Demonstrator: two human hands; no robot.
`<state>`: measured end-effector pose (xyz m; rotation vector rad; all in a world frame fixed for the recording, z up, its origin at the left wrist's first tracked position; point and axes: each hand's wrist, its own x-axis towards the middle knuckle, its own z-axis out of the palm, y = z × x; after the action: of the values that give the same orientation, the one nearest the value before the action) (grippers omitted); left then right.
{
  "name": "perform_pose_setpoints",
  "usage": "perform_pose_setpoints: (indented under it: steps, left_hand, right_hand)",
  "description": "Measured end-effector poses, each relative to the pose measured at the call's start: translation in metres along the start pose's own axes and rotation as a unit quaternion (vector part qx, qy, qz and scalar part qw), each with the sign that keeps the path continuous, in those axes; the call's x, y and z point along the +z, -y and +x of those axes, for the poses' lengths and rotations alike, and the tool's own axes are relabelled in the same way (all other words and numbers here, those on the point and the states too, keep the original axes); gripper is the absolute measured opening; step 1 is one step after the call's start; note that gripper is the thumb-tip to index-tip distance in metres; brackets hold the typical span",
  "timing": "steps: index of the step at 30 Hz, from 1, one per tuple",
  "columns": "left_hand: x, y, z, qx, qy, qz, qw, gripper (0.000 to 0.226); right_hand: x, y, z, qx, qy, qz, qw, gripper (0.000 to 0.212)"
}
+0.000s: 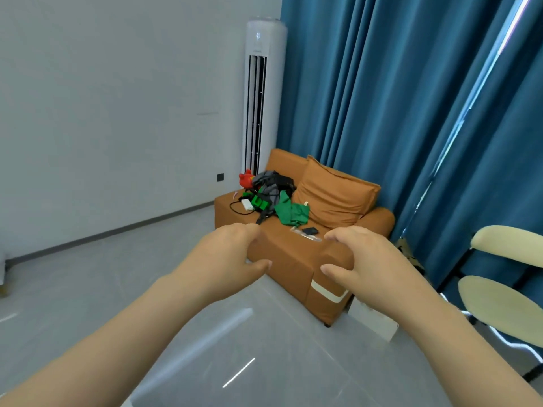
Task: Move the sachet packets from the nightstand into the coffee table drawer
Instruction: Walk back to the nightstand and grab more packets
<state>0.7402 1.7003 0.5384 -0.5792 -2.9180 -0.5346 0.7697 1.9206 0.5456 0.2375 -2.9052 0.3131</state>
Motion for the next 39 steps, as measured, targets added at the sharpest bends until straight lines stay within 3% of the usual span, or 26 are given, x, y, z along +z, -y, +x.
perform_pose_setpoints:
  steps: [6, 12, 21, 39]
  left_hand:
    - [0.011, 0.029, 0.098, -0.071, -0.011, -0.001, 0.997, 0.04]
    - [0.004, 0.103, 0.163, -0.174, -0.048, 0.015, 0.983, 0.048]
    - [-0.023, 0.269, 0.217, -0.293, -0.095, 0.031, 0.951, 0.047]
    - [-0.08, 0.586, 0.359, -0.435, -0.119, 0.041, 0.892, 0.048]
  right_hand:
    - [0.03, -0.034, 0.135, -0.076, 0.014, 0.038, 0.996, 0.049]
    - [0.073, -0.013, 0.266, -0.17, 0.047, 0.059, 0.983, 0.05]
    - [0.154, 0.103, 0.442, -0.283, 0.091, 0.101, 0.949, 0.048]
    - [0.293, 0.331, 0.767, -0.416, 0.168, 0.127, 0.885, 0.048]
